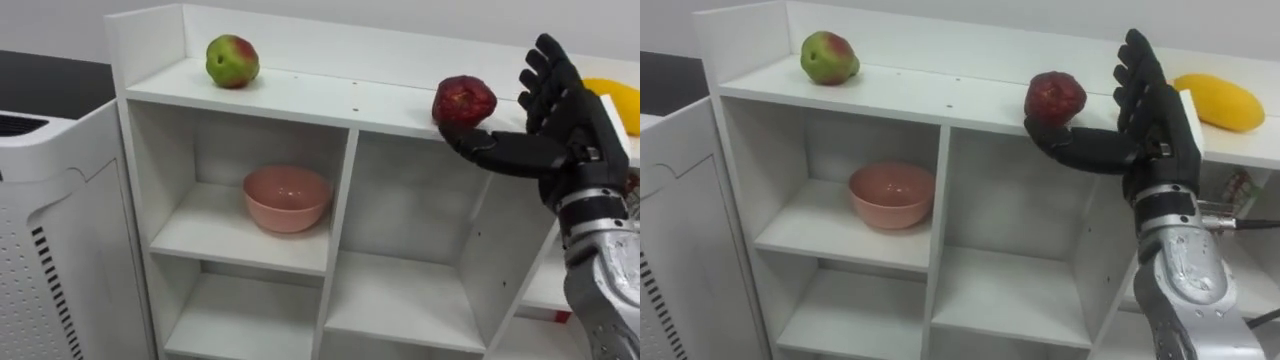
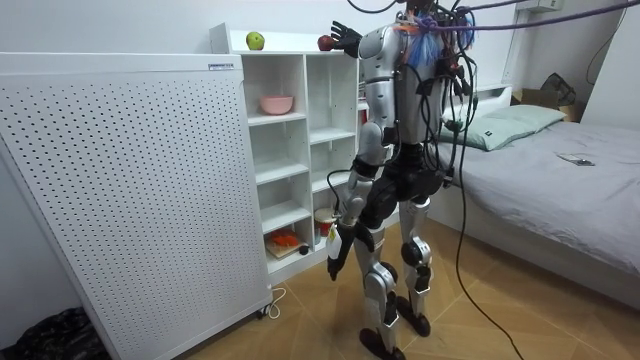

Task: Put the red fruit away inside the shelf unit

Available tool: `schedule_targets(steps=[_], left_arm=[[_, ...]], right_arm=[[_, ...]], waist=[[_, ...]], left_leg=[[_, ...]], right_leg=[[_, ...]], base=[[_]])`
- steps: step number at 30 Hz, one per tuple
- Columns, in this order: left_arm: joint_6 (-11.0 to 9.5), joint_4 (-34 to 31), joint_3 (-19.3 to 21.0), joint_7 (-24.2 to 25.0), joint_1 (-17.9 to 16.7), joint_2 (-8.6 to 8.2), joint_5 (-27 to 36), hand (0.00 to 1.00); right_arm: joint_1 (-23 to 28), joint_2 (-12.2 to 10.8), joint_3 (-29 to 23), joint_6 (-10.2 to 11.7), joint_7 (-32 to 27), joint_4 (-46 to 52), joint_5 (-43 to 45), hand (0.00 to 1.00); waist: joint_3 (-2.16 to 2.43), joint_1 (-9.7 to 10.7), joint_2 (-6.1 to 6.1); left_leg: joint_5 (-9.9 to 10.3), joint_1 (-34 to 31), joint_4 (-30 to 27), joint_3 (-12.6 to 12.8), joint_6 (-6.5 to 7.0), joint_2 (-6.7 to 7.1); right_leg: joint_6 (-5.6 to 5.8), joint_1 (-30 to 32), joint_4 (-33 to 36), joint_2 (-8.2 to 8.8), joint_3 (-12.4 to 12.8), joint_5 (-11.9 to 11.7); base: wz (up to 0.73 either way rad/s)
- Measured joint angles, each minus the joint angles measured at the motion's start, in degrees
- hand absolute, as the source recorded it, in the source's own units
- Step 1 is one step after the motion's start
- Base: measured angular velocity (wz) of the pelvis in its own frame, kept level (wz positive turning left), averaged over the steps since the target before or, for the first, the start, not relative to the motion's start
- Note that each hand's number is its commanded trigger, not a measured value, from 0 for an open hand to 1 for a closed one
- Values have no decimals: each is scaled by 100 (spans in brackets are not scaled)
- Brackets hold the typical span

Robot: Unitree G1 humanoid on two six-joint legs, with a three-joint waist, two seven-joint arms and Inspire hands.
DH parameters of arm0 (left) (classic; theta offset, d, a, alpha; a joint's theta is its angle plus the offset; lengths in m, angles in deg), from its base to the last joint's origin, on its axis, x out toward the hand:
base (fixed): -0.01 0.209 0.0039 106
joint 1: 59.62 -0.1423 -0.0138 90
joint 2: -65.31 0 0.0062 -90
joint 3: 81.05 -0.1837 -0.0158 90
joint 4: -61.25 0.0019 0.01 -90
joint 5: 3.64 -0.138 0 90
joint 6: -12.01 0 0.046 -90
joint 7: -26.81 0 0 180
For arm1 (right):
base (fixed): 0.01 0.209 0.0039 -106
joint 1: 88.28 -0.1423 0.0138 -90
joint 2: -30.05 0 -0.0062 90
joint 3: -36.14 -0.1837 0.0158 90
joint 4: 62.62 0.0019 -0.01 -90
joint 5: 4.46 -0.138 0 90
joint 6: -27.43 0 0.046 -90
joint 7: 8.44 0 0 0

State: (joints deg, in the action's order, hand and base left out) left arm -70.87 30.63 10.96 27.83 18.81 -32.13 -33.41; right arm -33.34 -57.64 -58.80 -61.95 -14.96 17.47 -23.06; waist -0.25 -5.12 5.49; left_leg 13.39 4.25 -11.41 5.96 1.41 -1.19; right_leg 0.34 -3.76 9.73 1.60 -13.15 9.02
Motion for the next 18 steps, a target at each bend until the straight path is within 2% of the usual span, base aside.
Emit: schedule_targets(steps=[12,17,18], left_arm=[[11,-104,2,88,-19,32,-126,0],[107,-117,-4,116,-15,31,-130,0],[119,-128,-4,118,-15,32,-130,0]], right_arm=[[-50,32,90,-83,213,-33,73,0],[-50,36,106,-149,365,-45,149,0],[-50,38,117,-149,365,-48,153,12]], waist=[[17,3,24],[27,16,36],[29,16,38]], left_leg=[[0,-44,-33,-40,0,0],[0,-53,-41,-52,0,0],[0,-52,-41,-49,0,0]], right_leg=[[0,3,-1,14,-116,0],[-1,3,1,14,-106,-1],[-1,2,1,14,-103,-1]], base=[[1],[0],[0]])
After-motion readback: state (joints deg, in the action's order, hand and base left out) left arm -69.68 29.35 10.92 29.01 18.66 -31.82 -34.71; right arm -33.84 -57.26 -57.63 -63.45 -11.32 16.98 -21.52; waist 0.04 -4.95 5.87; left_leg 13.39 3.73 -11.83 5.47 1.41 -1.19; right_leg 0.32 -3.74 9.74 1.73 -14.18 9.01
